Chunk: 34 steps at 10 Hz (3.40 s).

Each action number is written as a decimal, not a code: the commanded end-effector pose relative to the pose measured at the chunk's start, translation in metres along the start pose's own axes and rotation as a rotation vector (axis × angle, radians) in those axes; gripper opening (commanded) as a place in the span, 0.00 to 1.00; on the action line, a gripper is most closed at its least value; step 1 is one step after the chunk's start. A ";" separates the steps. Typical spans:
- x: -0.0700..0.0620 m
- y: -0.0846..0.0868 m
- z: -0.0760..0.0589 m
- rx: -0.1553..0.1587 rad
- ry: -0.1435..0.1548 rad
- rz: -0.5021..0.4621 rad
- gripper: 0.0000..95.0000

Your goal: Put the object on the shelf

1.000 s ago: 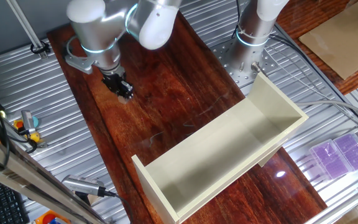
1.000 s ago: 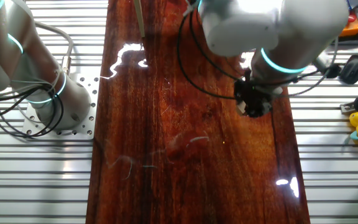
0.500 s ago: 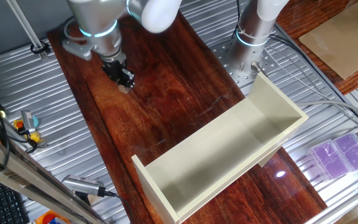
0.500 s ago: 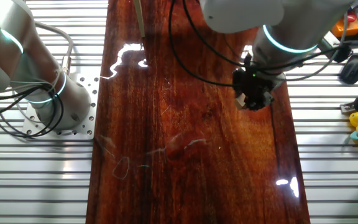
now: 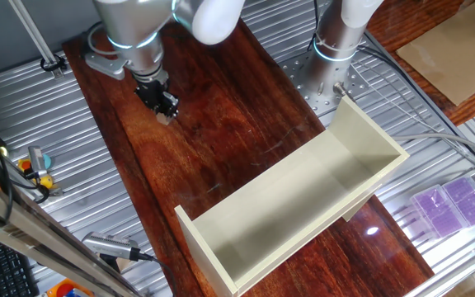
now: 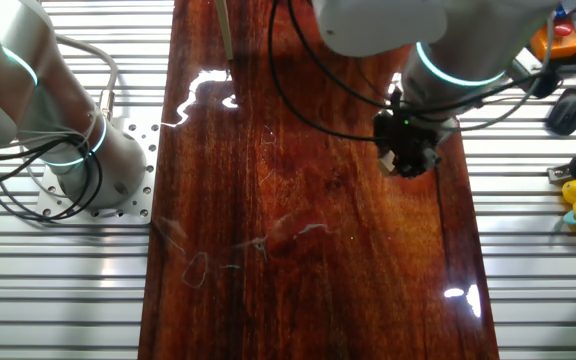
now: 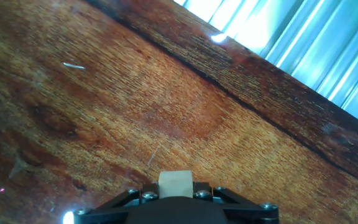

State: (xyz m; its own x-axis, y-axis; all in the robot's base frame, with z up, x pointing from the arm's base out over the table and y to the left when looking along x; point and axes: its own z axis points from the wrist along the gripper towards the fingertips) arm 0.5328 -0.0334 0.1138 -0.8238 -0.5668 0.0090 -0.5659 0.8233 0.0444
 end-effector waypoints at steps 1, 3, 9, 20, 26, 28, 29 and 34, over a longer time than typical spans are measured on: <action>0.000 0.011 -0.027 -0.014 0.008 -0.007 0.00; 0.004 0.045 -0.089 -0.014 0.035 0.008 0.00; 0.009 0.080 -0.129 0.014 0.056 -0.033 0.00; -0.004 0.137 -0.186 -0.021 0.050 0.026 0.00; -0.001 0.136 -0.184 -0.025 0.039 -0.104 0.00; -0.002 0.139 -0.183 -0.052 0.021 -0.100 0.00; -0.008 0.150 -0.183 -0.054 0.020 -0.085 0.00; -0.046 0.235 -0.186 -0.023 0.042 0.051 0.00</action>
State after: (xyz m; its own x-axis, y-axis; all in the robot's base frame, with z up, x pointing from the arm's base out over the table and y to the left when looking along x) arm 0.4453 0.1674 0.3082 -0.8318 -0.5538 0.0381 -0.5496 0.8312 0.0842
